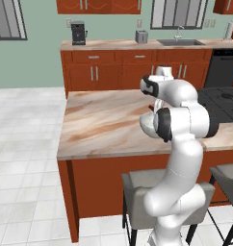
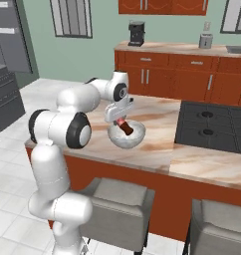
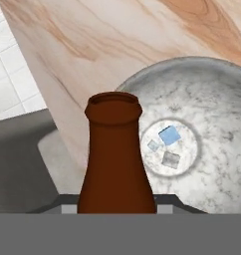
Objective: Open the fridge, grab two sodas, and place both sodas inside the bowl with ice on the dining counter.
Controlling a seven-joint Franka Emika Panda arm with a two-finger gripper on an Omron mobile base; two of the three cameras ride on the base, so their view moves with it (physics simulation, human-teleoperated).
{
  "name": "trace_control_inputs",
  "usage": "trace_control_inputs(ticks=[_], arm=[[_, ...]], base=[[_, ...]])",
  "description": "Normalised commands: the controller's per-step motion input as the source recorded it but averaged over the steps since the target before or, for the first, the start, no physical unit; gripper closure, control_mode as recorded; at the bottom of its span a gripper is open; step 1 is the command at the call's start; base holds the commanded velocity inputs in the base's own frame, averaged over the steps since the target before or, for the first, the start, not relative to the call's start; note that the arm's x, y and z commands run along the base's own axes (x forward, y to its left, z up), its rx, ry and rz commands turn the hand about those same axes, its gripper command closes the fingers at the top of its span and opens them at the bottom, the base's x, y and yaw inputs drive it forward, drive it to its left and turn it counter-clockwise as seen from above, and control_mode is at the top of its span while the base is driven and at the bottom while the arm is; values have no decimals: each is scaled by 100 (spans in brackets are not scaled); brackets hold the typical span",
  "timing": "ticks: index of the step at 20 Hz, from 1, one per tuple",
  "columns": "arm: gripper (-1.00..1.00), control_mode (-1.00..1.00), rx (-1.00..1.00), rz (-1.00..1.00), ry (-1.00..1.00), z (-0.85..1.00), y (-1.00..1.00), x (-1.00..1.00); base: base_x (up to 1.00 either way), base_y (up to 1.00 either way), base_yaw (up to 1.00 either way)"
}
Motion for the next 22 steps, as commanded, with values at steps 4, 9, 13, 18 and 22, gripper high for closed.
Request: trace_control_inputs(ticks=[4, 9, 13, 18, 22], arm=[[100, -100, 0, 5, 5, -28, -10, 13], [100, -100, 0, 4, 1, -31, 0, 0], [100, -100, 0, 4, 0, -27, 0, 0], [100, -100, 0, 4, 0, -25, 0, 0], [100, -100, 0, 3, 0, -18, 0, 0]], base=[[0, 0, 0], [0, 0, 0], [0, 0, 0], [0, 0, 0], [0, 0, 0]])
